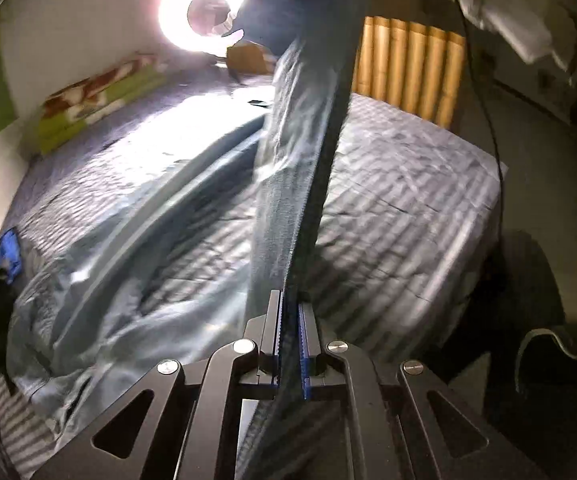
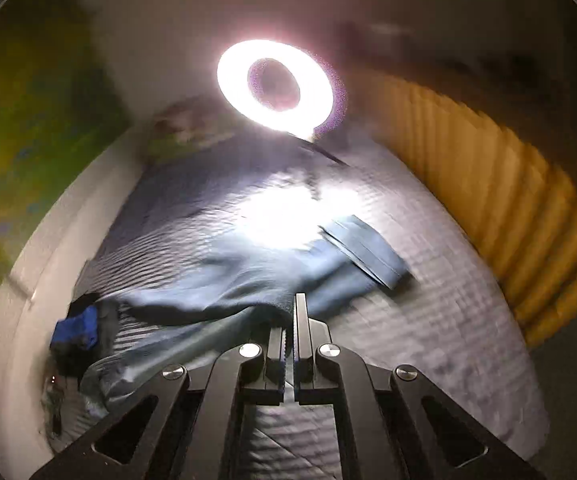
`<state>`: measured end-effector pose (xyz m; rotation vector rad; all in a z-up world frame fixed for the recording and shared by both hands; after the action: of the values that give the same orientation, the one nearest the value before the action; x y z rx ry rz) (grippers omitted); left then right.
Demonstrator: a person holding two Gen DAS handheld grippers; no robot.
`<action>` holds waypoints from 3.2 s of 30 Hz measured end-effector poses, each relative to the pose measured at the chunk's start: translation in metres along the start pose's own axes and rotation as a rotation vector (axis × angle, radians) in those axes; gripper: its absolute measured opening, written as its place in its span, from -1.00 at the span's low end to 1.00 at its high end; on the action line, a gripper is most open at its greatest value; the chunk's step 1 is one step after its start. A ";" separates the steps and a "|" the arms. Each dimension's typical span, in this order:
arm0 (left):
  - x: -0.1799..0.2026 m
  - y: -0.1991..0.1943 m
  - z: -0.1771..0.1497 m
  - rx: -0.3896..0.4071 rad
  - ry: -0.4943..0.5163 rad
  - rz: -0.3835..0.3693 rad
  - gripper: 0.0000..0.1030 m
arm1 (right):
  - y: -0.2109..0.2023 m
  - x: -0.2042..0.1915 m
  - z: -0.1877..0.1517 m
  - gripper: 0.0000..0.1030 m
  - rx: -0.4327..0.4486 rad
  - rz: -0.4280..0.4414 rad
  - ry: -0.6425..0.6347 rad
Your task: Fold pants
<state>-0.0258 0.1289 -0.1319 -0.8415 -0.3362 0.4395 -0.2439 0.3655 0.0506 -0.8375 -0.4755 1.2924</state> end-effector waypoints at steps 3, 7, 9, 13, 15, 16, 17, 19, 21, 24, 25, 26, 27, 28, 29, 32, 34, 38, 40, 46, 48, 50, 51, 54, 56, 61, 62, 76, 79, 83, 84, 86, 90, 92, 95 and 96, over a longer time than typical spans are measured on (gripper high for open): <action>0.031 0.027 -0.016 -0.097 0.040 -0.114 -0.69 | 0.029 0.071 -0.060 -0.96 -0.080 -0.167 0.056; 0.058 0.044 -0.032 -0.190 0.016 -0.260 -0.44 | 0.082 0.157 -0.145 -0.93 -0.272 -0.392 0.093; 0.054 0.040 -0.034 -0.190 -0.009 -0.259 -0.44 | 0.111 0.184 -0.182 -0.83 -0.439 -0.418 0.102; 0.006 0.017 -0.027 -0.144 -0.124 -0.193 -0.44 | 0.113 0.193 -0.194 -0.60 -0.424 -0.451 0.049; -0.026 0.010 -0.021 -0.120 -0.183 -0.134 -0.42 | 0.099 0.183 -0.186 -0.45 -0.362 -0.474 -0.001; -0.039 0.007 -0.019 -0.112 -0.202 -0.104 -0.42 | 0.092 0.176 -0.180 -0.45 -0.333 -0.474 -0.031; -0.052 0.004 -0.015 -0.106 -0.209 -0.071 -0.41 | 0.087 0.173 -0.178 -0.41 -0.316 -0.471 -0.047; -0.079 -0.001 -0.014 -0.096 -0.238 0.003 -0.41 | 0.075 0.171 -0.178 -0.37 -0.300 -0.468 -0.084; -0.106 0.002 -0.014 -0.091 -0.285 0.019 -0.41 | 0.068 0.169 -0.179 -0.34 -0.306 -0.493 -0.153; -0.128 -0.001 -0.022 -0.079 -0.332 0.039 -0.41 | 0.065 0.183 -0.190 -0.32 -0.353 -0.490 -0.189; -0.133 -0.001 -0.025 -0.074 -0.345 0.042 -0.41 | 0.064 0.188 -0.195 -0.32 -0.376 -0.475 -0.183; -0.140 -0.003 -0.027 -0.067 -0.357 0.054 -0.41 | 0.062 0.193 -0.199 -0.32 -0.395 -0.427 -0.151; -0.149 -0.006 -0.030 -0.061 -0.372 0.067 -0.41 | 0.059 0.197 -0.203 -0.32 -0.409 -0.381 -0.113; -0.157 -0.010 -0.034 -0.056 -0.394 0.074 -0.41 | 0.056 0.200 -0.204 -0.32 -0.420 -0.349 -0.083; -0.163 -0.017 -0.039 -0.047 -0.419 0.083 -0.41 | 0.053 0.202 -0.203 -0.32 -0.412 -0.361 -0.080; -0.192 -0.044 -0.057 -0.010 -0.506 0.165 -0.41 | 0.042 0.187 -0.195 -0.32 -0.347 -0.368 -0.107; -0.216 -0.065 -0.069 0.015 -0.561 0.224 -0.38 | 0.033 0.160 -0.181 -0.32 -0.287 -0.316 -0.131; -0.258 -0.093 -0.095 0.042 -0.679 0.281 -0.14 | 0.030 0.096 -0.161 -0.32 -0.204 -0.281 -0.280; -0.267 -0.092 -0.097 0.023 -0.676 0.280 -0.14 | 0.032 0.068 -0.155 -0.32 -0.179 -0.283 -0.327; -0.231 -0.031 -0.046 -0.035 -0.489 0.140 -0.12 | 0.064 0.026 -0.181 -0.31 -0.270 -0.188 -0.394; -0.215 -0.004 -0.031 -0.061 -0.444 0.099 -0.12 | 0.082 0.024 -0.194 -0.28 -0.315 -0.197 -0.401; -0.202 0.019 -0.024 -0.089 -0.419 0.066 -0.12 | 0.104 0.032 -0.206 -0.27 -0.366 -0.218 -0.386; -0.198 0.026 -0.022 -0.099 -0.412 0.058 -0.12 | 0.111 0.037 -0.210 -0.26 -0.380 -0.230 -0.383; -0.187 0.043 -0.020 -0.124 -0.400 0.043 -0.12 | 0.138 0.045 -0.223 -0.26 -0.426 -0.288 -0.412; -0.185 0.048 -0.021 -0.129 -0.408 0.039 -0.12 | 0.149 0.047 -0.234 -0.25 -0.445 -0.322 -0.468; -0.191 0.053 -0.024 -0.135 -0.439 0.054 -0.12 | 0.158 0.059 -0.239 -0.36 -0.466 -0.281 -0.472; -0.192 0.053 -0.023 -0.136 -0.439 0.054 -0.12 | 0.157 0.064 -0.237 -0.53 -0.466 -0.283 -0.462; -0.231 0.005 -0.021 -0.006 -0.530 0.109 -0.12 | 0.051 0.203 -0.126 -0.40 -0.180 -0.732 -0.304; -0.238 -0.037 -0.021 0.110 -0.600 0.128 -0.12 | 0.038 0.168 -0.119 -0.39 -0.127 -0.592 -0.352; -0.233 -0.107 -0.011 0.238 -0.610 0.148 -0.12 | 0.030 0.085 -0.124 -0.39 -0.075 -0.291 -0.415; -0.230 -0.127 -0.003 0.264 -0.583 0.163 -0.12 | 0.031 0.070 -0.125 -0.39 -0.059 -0.241 -0.433; -0.222 -0.167 0.022 0.301 -0.504 0.196 -0.12 | 0.034 0.027 -0.125 -0.39 -0.013 -0.148 -0.525; -0.210 -0.186 0.076 0.273 -0.307 0.158 0.49 | 0.055 -0.044 -0.136 -0.39 0.016 -0.082 -0.749; -0.207 -0.151 0.089 0.170 -0.231 0.122 0.51 | 0.079 -0.068 -0.149 -0.39 -0.034 -0.046 -0.848; -0.209 -0.068 0.079 -0.040 -0.208 0.079 0.29 | 0.121 -0.084 -0.168 -0.39 -0.129 -0.015 -0.965; -0.208 -0.044 0.071 -0.103 -0.206 0.055 0.21 | 0.134 -0.085 -0.174 -0.39 -0.157 -0.007 -0.987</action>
<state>-0.2266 0.0445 -0.0768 -0.9099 -0.5309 0.5654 -0.2237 0.2430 -0.1490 -0.2604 -1.3644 1.6265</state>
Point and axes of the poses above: each gripper's, at about its wrist camera, not at the fingertips, and y roughly the way its jaws point, x to its right, z to its top, the point moved 5 cm from there along y, roughly the way its jaws point, and after that the axes turned 13 degrees about -z, right-handed, at the moved point
